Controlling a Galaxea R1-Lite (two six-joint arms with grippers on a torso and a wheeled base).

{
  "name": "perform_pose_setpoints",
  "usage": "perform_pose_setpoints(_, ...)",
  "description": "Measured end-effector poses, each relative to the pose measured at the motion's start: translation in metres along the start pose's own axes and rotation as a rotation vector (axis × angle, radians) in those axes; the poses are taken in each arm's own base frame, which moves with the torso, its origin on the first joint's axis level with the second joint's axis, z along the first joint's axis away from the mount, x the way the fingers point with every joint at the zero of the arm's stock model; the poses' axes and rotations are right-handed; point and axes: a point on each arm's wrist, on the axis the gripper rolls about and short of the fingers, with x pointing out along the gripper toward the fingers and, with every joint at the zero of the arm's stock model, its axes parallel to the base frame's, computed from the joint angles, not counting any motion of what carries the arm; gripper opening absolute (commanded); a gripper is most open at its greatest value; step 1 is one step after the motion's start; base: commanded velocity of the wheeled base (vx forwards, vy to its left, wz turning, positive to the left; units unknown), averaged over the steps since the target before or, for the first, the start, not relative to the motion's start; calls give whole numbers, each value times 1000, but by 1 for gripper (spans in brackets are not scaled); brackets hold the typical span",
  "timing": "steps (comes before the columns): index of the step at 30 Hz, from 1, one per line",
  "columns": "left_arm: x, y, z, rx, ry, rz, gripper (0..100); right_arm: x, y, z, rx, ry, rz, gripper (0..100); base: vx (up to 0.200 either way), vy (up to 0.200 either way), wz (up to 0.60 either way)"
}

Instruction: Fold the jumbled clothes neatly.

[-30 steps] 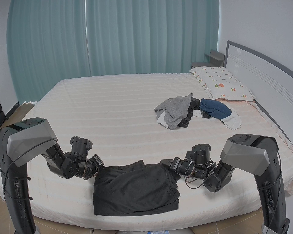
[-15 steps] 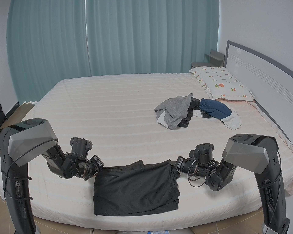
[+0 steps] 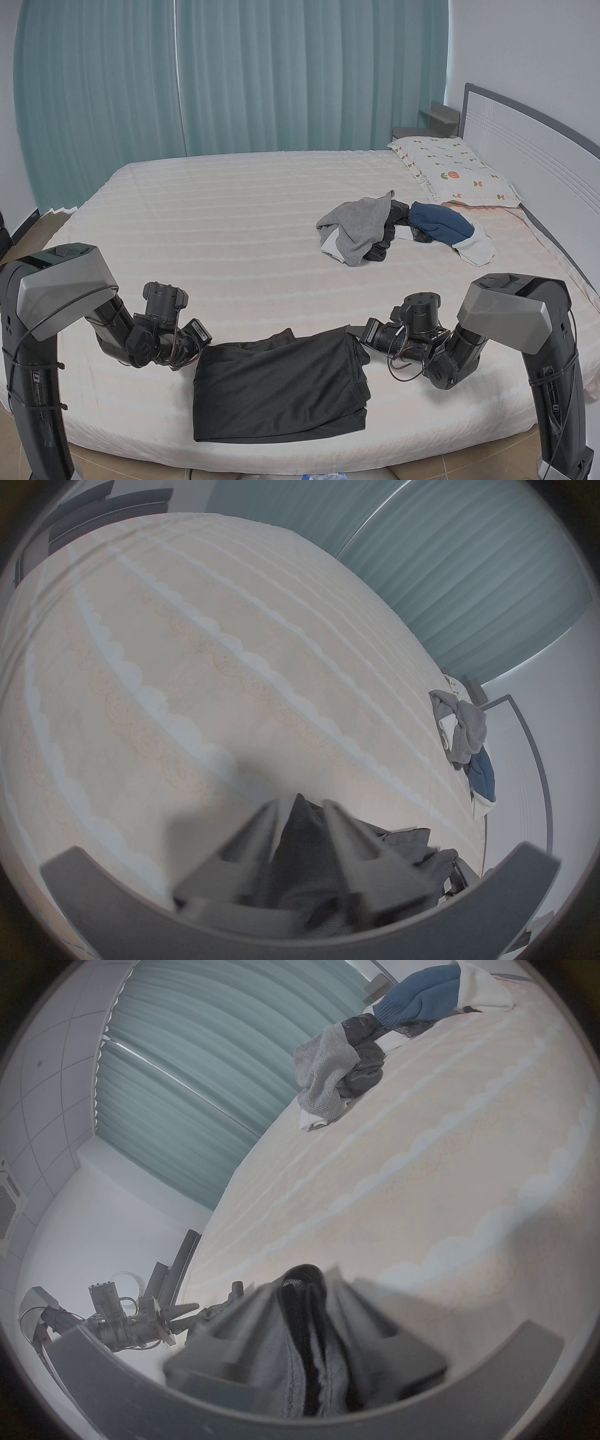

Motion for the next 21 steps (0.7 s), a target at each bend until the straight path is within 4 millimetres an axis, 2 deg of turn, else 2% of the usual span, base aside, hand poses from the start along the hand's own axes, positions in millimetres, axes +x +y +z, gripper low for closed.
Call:
perform_pose_setpoints(5, -1, 1, 1, -4, -1, -2, 100, -8, 4, 1, 7, -4, 3, 100, 0, 0, 0)
perform_pose_setpoints(10, -2, 2, 3, -13, 11, -14, 100, -34, 21, 2, 11, -3, 27, 100, 0, 0, 0)
perform_pose_setpoints(15, -6, 3, 9, -48, 39, -46, 100, -55, 52, -18, 5, 55, 87, 100, 0, 0, 0)
perform_pose_setpoints(21, -8, 4, 12, -61, 39, -56, 100, -62, 77, -42, 18, 116, 157, 100, 0, 0, 0)
